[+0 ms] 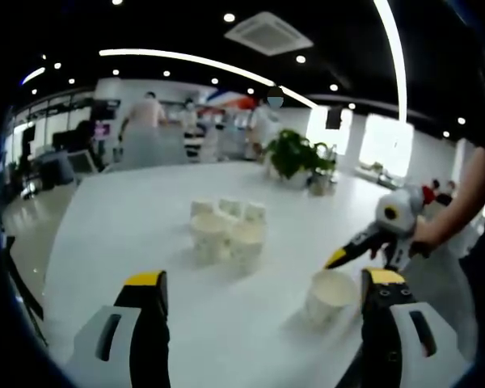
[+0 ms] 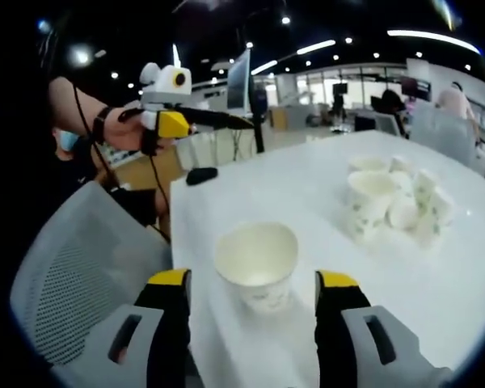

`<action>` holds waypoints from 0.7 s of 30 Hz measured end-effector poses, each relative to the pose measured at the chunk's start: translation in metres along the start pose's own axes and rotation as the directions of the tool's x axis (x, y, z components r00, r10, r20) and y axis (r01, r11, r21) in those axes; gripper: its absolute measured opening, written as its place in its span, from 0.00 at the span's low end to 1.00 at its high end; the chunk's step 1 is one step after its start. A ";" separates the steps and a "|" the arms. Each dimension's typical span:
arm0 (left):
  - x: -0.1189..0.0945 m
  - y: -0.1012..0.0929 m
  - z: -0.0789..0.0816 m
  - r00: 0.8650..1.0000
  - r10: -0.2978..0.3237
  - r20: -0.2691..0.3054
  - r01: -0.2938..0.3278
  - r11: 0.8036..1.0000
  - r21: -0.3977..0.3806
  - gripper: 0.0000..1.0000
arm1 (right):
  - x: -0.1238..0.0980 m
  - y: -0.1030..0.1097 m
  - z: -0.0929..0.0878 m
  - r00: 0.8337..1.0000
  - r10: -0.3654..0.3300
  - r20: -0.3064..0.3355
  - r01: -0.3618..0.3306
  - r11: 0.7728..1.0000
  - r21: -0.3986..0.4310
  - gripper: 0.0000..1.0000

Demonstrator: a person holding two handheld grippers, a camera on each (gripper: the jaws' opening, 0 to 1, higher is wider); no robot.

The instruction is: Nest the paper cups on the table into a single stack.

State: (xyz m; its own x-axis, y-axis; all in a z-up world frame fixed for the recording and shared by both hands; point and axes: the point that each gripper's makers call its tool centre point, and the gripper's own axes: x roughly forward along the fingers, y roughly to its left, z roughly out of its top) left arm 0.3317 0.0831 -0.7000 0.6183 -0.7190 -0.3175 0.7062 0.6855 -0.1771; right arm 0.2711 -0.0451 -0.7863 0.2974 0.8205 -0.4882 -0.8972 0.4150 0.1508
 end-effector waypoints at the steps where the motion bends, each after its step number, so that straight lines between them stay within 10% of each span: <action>1: 0.000 0.000 0.000 1.000 0.000 0.002 0.000 1.000 -0.002 1.00 | -0.001 0.001 0.001 1.000 -0.002 0.005 0.002 1.000 -0.002 0.60; 21: -0.001 -0.004 0.004 1.000 -0.006 0.014 0.006 1.000 0.000 1.00 | -0.025 -0.007 0.010 0.997 -0.058 0.046 0.057 0.998 0.010 0.69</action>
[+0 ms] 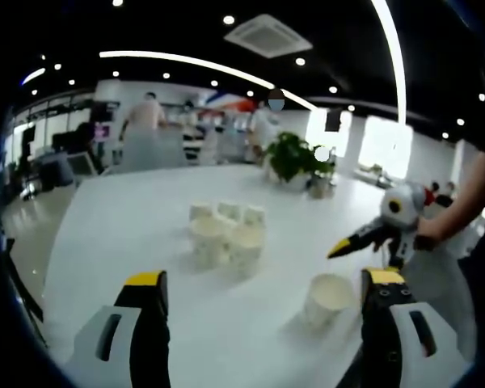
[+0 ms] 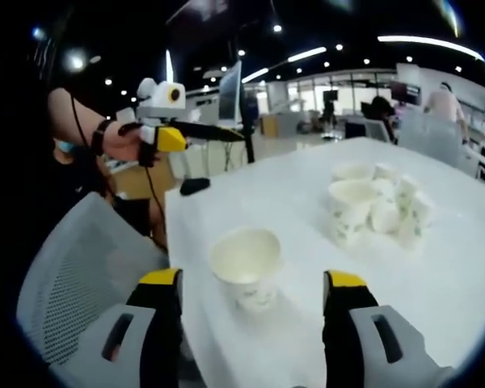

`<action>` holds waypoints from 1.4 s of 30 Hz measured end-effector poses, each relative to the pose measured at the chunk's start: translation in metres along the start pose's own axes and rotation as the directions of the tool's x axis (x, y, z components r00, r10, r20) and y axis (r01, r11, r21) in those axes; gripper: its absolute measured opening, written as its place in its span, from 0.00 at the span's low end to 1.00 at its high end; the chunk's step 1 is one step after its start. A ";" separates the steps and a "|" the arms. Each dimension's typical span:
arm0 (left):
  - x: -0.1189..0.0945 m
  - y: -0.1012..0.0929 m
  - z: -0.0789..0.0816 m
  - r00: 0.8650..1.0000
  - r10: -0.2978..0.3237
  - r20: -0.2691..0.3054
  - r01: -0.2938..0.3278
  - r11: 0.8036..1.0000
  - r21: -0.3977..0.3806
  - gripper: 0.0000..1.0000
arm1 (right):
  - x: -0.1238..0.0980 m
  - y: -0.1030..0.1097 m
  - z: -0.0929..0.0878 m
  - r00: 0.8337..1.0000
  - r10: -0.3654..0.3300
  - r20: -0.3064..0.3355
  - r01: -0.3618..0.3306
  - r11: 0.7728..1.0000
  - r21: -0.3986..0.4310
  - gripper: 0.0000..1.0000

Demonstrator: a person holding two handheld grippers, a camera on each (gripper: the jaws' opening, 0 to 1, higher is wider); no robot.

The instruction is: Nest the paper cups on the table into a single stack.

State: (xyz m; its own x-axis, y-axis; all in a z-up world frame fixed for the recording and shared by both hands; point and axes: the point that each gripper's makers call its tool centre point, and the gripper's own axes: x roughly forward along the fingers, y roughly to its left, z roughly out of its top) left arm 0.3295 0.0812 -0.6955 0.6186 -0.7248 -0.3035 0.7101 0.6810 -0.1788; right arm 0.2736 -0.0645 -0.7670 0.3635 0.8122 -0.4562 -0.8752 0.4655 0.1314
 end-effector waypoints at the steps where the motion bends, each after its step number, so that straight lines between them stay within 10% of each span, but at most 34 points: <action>1: 0.000 -0.001 0.000 1.000 -0.002 0.000 0.002 1.000 0.000 1.00 | -0.001 -0.002 0.000 1.000 -0.005 0.003 0.005 1.000 0.003 0.69; 42: -0.002 0.006 0.003 1.000 0.016 0.004 -0.016 1.000 -0.004 1.00 | -0.057 -0.077 0.025 0.953 -0.272 0.130 0.260 0.960 0.103 0.84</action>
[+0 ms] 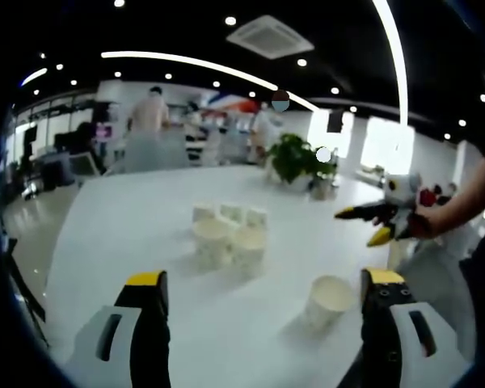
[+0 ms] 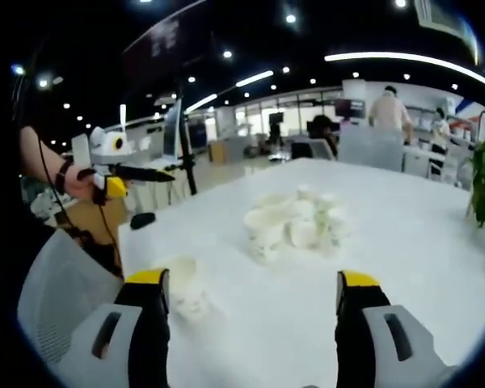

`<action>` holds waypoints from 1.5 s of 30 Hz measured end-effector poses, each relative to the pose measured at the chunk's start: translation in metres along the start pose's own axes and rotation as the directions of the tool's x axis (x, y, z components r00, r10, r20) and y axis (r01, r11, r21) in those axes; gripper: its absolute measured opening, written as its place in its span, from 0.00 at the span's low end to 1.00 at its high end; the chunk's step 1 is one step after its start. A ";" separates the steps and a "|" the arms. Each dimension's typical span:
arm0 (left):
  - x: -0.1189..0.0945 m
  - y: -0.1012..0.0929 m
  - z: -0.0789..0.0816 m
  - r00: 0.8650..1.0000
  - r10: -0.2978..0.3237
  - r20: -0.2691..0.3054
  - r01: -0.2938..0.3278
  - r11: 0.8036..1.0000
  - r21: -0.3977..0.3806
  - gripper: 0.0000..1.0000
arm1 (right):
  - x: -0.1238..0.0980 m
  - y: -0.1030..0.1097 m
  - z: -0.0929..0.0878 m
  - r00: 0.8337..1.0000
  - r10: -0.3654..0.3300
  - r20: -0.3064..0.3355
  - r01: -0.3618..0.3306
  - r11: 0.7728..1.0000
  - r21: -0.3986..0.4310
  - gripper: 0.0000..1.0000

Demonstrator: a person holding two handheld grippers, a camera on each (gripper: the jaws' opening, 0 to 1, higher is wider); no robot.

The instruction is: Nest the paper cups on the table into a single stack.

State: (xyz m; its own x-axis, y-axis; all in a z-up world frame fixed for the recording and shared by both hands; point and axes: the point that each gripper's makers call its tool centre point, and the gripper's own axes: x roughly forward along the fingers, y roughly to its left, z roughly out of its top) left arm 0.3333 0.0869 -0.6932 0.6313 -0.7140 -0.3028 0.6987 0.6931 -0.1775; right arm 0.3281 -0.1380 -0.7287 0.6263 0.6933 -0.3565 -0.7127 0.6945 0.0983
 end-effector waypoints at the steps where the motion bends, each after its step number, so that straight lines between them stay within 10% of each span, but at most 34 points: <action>1: 0.000 0.000 0.000 1.000 0.002 0.001 -0.002 1.000 -0.002 1.00 | 0.000 -0.002 0.001 1.000 -0.009 0.003 0.009 1.000 -0.005 0.85; 12: 0.000 0.000 0.001 1.000 0.005 0.010 -0.005 1.000 -0.017 0.99 | -0.002 -0.012 0.003 0.998 -0.065 0.009 0.065 0.998 -0.015 1.00; 45: 0.037 -0.008 0.000 0.999 -0.037 -0.002 0.036 0.999 -0.040 0.98 | -0.014 -0.017 -0.006 0.997 -0.075 0.003 0.075 0.997 0.015 0.99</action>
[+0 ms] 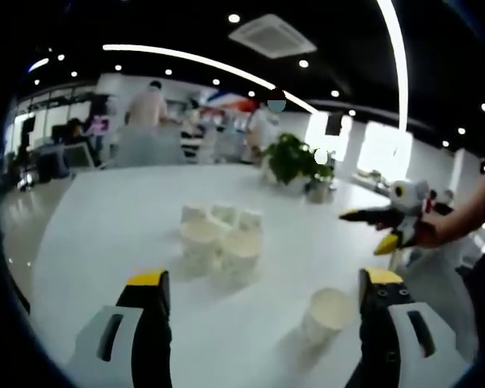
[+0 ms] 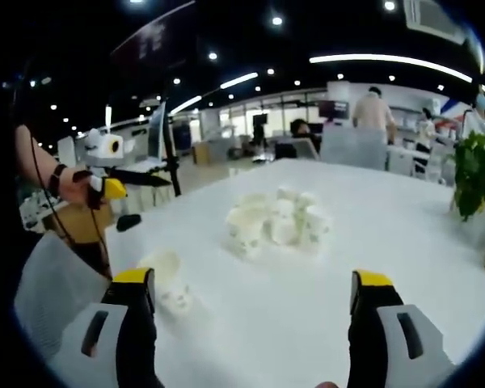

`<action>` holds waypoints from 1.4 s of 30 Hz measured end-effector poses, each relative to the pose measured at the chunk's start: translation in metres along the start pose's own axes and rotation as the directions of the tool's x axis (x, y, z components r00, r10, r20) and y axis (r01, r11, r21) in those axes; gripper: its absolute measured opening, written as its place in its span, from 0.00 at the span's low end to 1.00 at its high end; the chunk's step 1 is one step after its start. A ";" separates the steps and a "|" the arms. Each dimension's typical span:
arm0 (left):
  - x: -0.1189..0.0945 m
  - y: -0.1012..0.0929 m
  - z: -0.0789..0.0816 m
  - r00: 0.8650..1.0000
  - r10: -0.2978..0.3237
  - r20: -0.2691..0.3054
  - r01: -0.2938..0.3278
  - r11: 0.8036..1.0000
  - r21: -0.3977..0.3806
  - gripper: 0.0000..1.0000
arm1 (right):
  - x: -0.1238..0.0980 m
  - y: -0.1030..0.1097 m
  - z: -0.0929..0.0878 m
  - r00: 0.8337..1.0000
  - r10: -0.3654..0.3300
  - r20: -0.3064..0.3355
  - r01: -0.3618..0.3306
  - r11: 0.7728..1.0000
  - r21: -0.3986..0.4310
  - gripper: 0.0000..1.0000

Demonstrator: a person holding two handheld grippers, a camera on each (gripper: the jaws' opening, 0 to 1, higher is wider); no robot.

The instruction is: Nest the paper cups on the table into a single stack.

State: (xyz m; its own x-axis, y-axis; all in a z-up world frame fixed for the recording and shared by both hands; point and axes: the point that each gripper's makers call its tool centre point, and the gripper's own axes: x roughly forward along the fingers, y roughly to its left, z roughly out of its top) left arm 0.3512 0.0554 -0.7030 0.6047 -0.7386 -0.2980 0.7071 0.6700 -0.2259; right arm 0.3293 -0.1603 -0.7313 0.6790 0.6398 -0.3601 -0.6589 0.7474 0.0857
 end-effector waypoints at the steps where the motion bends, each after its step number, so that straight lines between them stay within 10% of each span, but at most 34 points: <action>1: 0.003 -0.002 -0.001 1.000 -0.007 -0.005 0.007 1.000 0.002 0.98 | 0.000 0.000 0.001 1.000 0.001 -0.003 -0.001 1.000 -0.004 0.99; 42: 0.100 0.004 -0.015 0.993 -0.084 -0.086 0.079 0.995 -0.052 0.93 | 0.008 -0.002 -0.014 0.999 0.034 -0.028 -0.033 0.998 0.053 0.96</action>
State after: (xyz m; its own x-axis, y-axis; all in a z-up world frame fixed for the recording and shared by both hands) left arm 0.4091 -0.0152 -0.7476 0.5096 -0.7830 -0.3567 0.7327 0.6122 -0.2971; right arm 0.3316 -0.1587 -0.7475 0.6468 0.6598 -0.3824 -0.6626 0.7345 0.1466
